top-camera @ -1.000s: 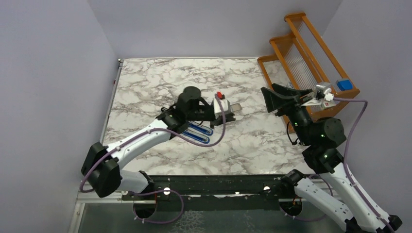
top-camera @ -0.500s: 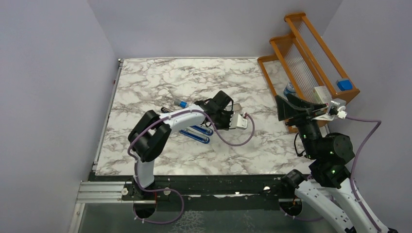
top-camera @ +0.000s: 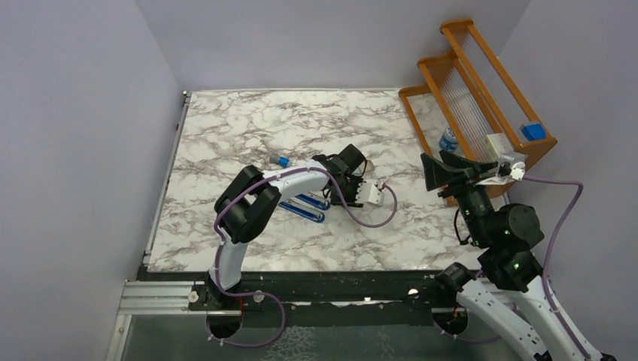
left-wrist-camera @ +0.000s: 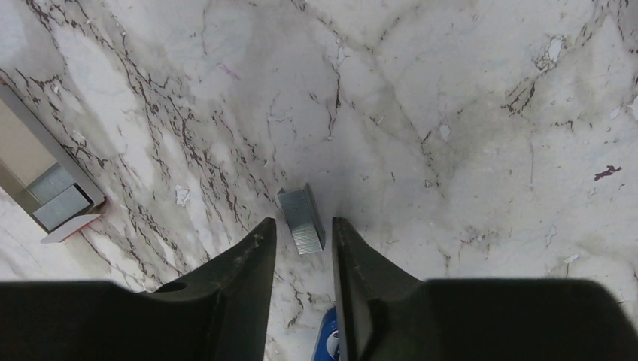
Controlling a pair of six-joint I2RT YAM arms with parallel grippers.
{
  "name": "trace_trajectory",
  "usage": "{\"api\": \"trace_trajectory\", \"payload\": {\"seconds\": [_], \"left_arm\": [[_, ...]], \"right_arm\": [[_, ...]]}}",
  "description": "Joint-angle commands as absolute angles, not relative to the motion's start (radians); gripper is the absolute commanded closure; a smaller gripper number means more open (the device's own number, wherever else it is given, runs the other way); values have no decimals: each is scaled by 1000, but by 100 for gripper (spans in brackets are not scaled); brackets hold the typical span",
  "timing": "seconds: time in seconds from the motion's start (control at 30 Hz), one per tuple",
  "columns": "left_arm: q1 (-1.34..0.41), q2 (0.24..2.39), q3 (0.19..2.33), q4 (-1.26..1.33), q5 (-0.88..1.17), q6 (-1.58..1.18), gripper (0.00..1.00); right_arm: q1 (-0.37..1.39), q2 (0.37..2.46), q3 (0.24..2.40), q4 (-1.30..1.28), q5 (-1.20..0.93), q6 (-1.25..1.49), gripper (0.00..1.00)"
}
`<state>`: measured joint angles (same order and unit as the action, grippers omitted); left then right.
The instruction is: Load the staples into the stapler
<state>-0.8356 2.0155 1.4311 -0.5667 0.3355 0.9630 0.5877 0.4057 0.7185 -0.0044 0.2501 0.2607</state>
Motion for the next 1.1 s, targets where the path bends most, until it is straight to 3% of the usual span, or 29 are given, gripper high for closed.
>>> {"api": "trace_trajectory", "payload": {"seconds": [0.0, 0.1, 0.27, 0.4, 0.6, 0.87, 1.07], "left_arm": [[-842, 2032, 1456, -604, 319, 967, 57], [-842, 2004, 1454, -600, 340, 972, 44], [-828, 1882, 1420, -508, 406, 916, 34], [-772, 1733, 1345, -356, 446, 798, 32], [-615, 1434, 1068, 21, 475, 444, 32], [-495, 1257, 810, 283, 278, 179, 32], [-503, 1235, 754, 357, 123, 183, 32]], "right_arm": [[587, 412, 728, -34, 258, 264, 40], [588, 416, 727, -46, 264, 264, 39], [588, 437, 726, -74, 259, 247, 37], [588, 464, 723, -81, 262, 223, 34], [588, 597, 683, -52, 213, 158, 30], [555, 1221, 822, -28, -438, -137, 29], [500, 1438, 857, 89, -597, -317, 30]]}}
